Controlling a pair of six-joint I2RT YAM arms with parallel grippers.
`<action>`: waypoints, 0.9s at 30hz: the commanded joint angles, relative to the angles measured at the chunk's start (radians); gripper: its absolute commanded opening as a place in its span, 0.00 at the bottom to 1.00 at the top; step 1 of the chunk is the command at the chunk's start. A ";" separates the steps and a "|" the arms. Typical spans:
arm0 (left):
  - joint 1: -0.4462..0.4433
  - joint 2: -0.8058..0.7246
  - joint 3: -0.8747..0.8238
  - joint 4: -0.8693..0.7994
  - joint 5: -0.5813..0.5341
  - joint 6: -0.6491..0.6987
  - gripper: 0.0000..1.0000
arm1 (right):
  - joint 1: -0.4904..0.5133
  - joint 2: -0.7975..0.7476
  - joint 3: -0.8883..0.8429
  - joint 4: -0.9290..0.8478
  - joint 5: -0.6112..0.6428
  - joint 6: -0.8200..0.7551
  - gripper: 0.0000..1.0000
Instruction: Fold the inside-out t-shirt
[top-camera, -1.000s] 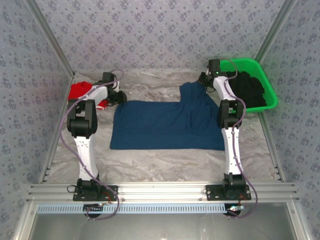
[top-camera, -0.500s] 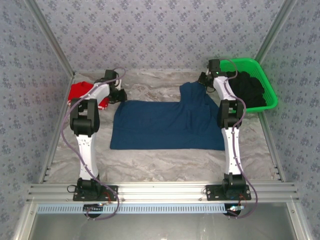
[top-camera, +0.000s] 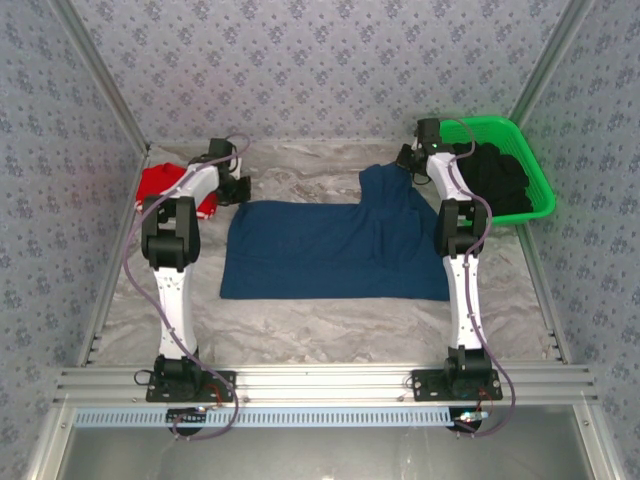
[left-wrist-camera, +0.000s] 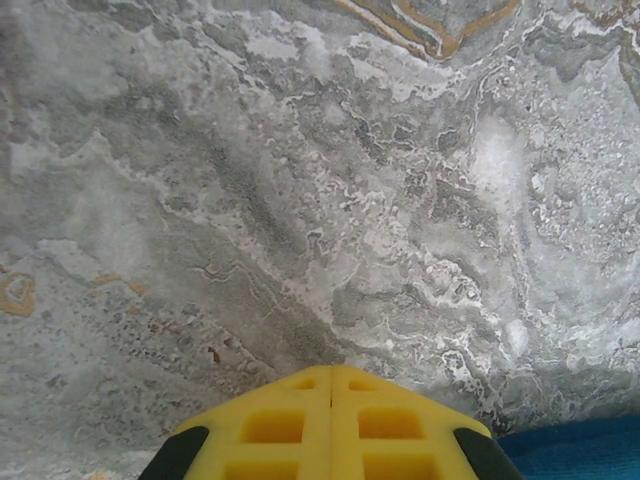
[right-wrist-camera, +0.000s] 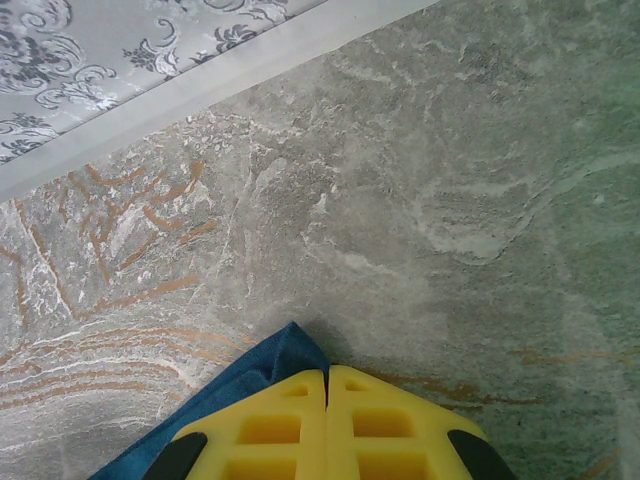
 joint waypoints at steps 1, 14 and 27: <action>0.017 -0.020 0.016 0.017 0.020 -0.021 0.00 | -0.010 -0.043 0.007 -0.005 -0.012 0.022 0.00; 0.059 -0.260 -0.262 0.325 0.147 -0.209 0.00 | -0.030 -0.360 -0.258 0.063 -0.075 -0.041 0.00; 0.044 -0.555 -0.642 0.476 0.155 -0.287 0.00 | -0.015 -1.001 -1.036 0.083 -0.085 -0.150 0.00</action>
